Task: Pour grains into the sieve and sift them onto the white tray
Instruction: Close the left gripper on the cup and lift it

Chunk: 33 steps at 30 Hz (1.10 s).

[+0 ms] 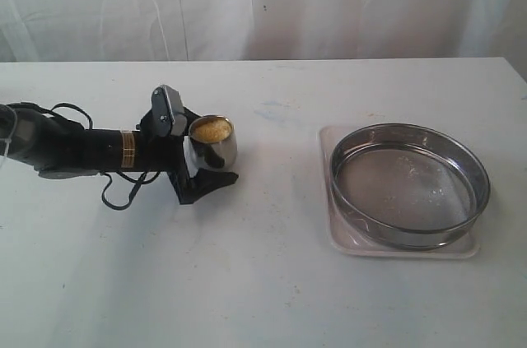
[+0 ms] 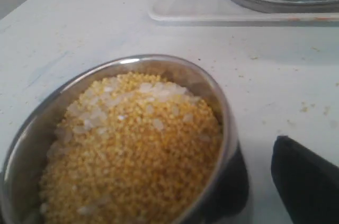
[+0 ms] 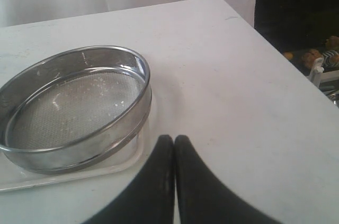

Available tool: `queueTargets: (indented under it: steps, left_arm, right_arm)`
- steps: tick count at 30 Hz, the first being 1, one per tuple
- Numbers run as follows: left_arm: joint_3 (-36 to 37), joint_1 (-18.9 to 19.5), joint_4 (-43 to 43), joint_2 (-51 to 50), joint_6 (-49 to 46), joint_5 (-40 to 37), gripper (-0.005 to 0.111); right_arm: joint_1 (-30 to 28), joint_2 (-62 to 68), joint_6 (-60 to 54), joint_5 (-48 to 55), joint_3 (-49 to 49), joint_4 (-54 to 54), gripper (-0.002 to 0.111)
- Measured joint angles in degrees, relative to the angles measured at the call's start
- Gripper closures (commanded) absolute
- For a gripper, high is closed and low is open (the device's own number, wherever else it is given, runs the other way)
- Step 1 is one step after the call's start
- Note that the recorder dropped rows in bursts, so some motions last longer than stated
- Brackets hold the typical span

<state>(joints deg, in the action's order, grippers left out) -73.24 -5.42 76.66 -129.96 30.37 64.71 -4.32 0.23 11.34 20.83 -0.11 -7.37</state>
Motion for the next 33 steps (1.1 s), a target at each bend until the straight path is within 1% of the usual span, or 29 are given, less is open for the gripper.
queueTargets:
  steps: [3,5,13,15,17,18,20,21,22,24,26,27,33]
  left_arm:
    - [0.0,-1.35,-1.11,0.0,-1.37,-2.57,0.002]
    - [0.0,-1.78,-3.3,0.0,-1.79,-4.02,0.002]
    - [0.0,-1.92,-12.04,0.0,-5.47,-7.9,0.002]
    - [0.0,-1.92,-12.94,0.0,-5.6,-9.0,0.006]
    - [0.0,-1.92,-13.35,0.13,-5.6,-9.71,0.015]
    - [0.0,-1.92,-13.35,0.23,-5.3,-9.83,0.025]
    - [0.0,-1.92,-13.22,0.23,-3.76,-9.97,0.041]
    - [0.0,-1.92,-13.14,0.23,-2.81,-10.12,0.054]
    - [0.0,-1.92,-13.14,0.23,-1.24,-10.2,0.062]
    - [0.0,-1.92,-13.14,0.23,0.5,-10.24,0.084]
    - [0.0,-1.92,-13.14,0.23,2.05,-10.48,0.102]
    - [0.0,-1.92,-13.14,0.23,2.89,-10.48,0.107]
    - [0.0,-1.92,-13.42,0.13,6.55,-10.52,0.107]
  right_arm:
    - [0.0,0.0,0.0,0.0,0.0,0.0,0.108]
    - [0.0,0.0,0.0,0.0,0.0,0.0,0.108]
    - [0.0,0.0,0.0,0.0,0.0,0.0,0.108]
    - [0.0,0.0,0.0,0.0,0.0,0.0,0.108]
    - [0.0,0.0,0.0,0.0,0.0,0.0,0.108]
    - [0.0,0.0,0.0,0.0,0.0,0.0,0.108]
    - [0.0,0.0,0.0,0.0,0.0,0.0,0.108]
    - [0.0,0.0,0.0,0.0,0.0,0.0,0.108]
    - [0.0,0.0,0.0,0.0,0.0,0.0,0.108]
    - [0.0,0.0,0.0,0.0,0.0,0.0,0.108]
    - [0.0,0.0,0.0,0.0,0.0,0.0,0.108]
    - [0.0,0.0,0.0,0.0,0.0,0.0,0.108]
    - [0.0,0.0,0.0,0.0,0.0,0.0,0.108]
